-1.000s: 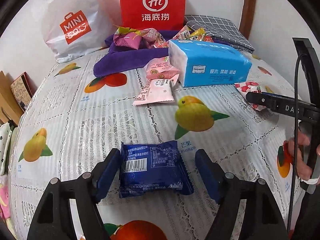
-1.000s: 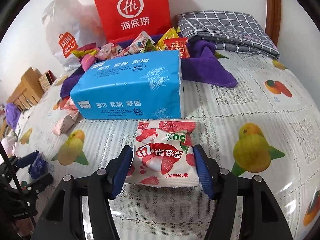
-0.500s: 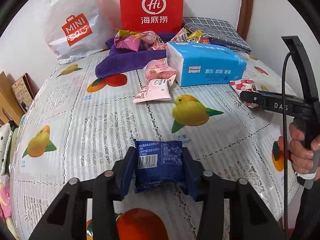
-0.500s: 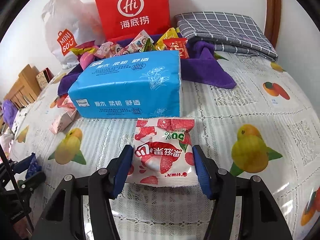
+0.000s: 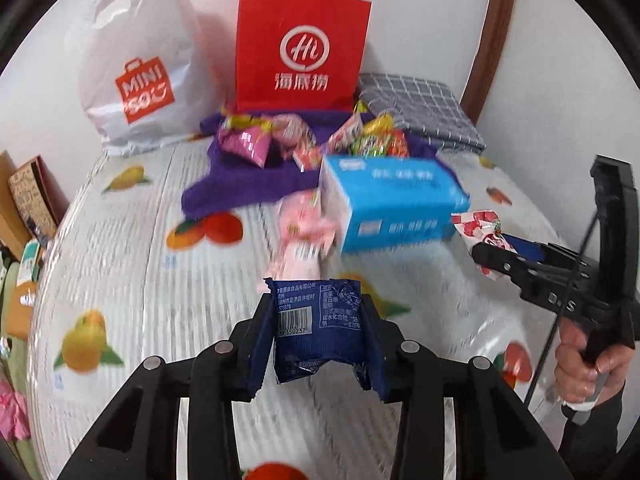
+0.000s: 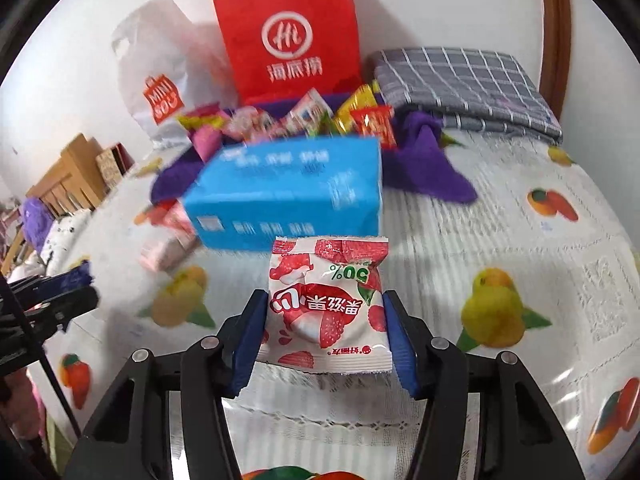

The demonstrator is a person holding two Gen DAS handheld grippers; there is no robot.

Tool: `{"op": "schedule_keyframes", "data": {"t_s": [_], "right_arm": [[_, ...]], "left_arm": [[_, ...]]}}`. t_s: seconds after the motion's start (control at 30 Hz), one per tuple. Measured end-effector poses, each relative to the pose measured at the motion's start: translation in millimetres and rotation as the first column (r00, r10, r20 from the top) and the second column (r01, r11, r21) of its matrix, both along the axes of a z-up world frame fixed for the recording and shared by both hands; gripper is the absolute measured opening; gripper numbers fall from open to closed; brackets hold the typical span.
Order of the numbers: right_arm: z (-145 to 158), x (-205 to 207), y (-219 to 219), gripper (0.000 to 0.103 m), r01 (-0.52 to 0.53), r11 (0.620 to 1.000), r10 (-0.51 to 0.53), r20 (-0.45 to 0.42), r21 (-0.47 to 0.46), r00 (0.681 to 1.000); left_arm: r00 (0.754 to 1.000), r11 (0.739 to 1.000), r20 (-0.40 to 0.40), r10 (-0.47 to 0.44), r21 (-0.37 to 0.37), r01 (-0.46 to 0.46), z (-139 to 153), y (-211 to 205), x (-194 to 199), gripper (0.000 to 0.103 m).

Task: Organize snacks
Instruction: 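Carry the strawberry-print bag and blue bag over the purple towel with both grippers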

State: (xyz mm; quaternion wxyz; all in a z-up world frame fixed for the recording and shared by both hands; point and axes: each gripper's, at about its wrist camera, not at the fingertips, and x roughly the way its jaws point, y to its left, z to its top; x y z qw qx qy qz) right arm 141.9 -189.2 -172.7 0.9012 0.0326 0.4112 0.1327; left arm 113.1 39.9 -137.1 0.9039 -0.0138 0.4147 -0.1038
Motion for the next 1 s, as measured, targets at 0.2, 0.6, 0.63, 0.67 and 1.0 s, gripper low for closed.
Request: {"op": "schedule_keyframes", "data": {"t_s": [0.2, 0.6, 0.63, 0.67, 1.0], "right_arm": [[35.0, 18.5, 0.8, 0.057, -0.017, 1.000, 0.015, 0.053, 0.026, 0.999], [80.5, 100.1, 9.2, 0.057, -0.013, 0.999, 0.009, 0.136, 0.031, 0.991], [81.1, 107.6, 10.1, 0.057, -0.010, 0.999, 0.005, 0.136, 0.031, 0.991], [80.7, 117.9, 10.5, 0.057, -0.006, 0.999, 0.001, 0.132, 0.035, 0.991], [48.5, 181.6, 0.6, 0.057, 0.014, 0.995, -0.021, 0.073, 0.099, 0.997]], "left_arm": [[0.999, 1.000, 0.051, 0.014, 0.006, -0.014, 25.7, -1.9, 31.0, 0.038], [0.994, 0.998, 0.097, 0.058, -0.044, -0.054, 57.2, -4.5, 111.0, 0.038], [0.993, 0.997, 0.097, 0.063, -0.057, -0.058, 57.1, -4.4, 118.9, 0.038], [0.993, 0.996, 0.097, 0.070, -0.068, -0.064, 56.8, -4.4, 125.2, 0.038], [0.990, 0.986, 0.078, 0.119, -0.127, -0.109, 21.9, -11.2, 188.5, 0.038]]}}
